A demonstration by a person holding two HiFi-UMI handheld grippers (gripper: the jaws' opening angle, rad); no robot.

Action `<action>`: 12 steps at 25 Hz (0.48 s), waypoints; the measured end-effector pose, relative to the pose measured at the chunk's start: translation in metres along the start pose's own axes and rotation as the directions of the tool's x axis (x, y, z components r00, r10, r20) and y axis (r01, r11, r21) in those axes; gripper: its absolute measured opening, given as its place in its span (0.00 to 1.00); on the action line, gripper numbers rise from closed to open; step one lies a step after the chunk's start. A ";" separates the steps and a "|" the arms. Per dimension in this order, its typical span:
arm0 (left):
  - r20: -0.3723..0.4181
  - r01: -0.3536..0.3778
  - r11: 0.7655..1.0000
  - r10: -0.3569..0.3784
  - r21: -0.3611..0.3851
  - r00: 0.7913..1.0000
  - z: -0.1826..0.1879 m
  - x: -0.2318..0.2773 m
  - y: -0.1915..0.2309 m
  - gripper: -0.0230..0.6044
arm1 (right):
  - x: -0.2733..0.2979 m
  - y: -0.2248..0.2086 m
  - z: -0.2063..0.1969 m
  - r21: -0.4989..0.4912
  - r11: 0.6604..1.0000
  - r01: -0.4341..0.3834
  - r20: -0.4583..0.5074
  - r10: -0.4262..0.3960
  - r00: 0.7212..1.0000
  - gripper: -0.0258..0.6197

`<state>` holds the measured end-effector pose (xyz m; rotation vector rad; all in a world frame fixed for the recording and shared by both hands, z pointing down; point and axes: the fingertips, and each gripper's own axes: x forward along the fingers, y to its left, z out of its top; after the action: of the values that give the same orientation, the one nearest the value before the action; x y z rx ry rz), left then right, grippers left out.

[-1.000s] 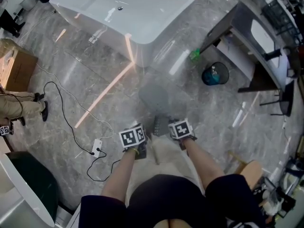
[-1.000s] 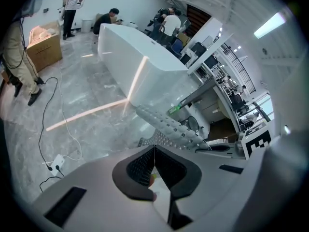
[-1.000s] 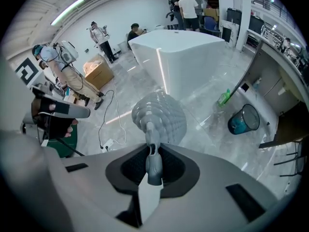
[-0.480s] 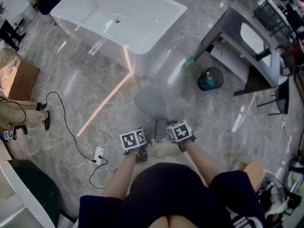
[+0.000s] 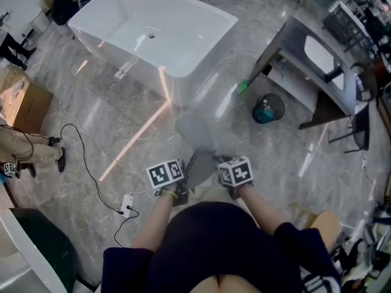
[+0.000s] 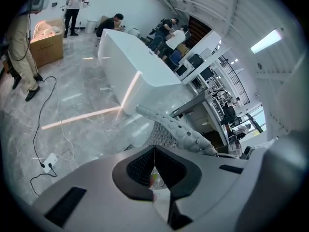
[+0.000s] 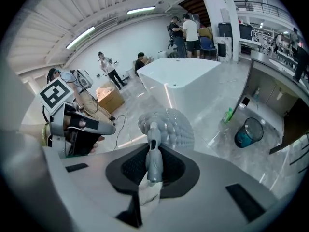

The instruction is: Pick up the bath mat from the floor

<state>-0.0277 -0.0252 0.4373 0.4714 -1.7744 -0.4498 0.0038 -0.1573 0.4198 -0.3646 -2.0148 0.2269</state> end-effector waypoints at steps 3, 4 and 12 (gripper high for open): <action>0.014 0.014 1.000 -0.014 0.000 1.000 0.008 -0.007 -0.008 0.04 | -0.009 0.005 0.004 0.017 1.000 -0.013 0.015 0.013 1.000 0.12; 0.016 0.020 1.000 -0.020 0.003 1.000 0.010 -0.010 -0.010 0.04 | -0.011 0.007 0.006 0.017 1.000 -0.015 0.019 0.015 1.000 0.12; 0.019 0.029 0.998 -0.030 0.050 0.999 0.016 -0.023 -0.017 0.04 | -0.021 0.014 0.014 0.041 0.999 -0.031 0.064 0.028 0.998 0.12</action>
<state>-0.0365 -0.0264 0.4050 0.5307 -1.8027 -0.4329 0.0026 -0.1521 0.3913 -0.3650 -2.0648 0.3017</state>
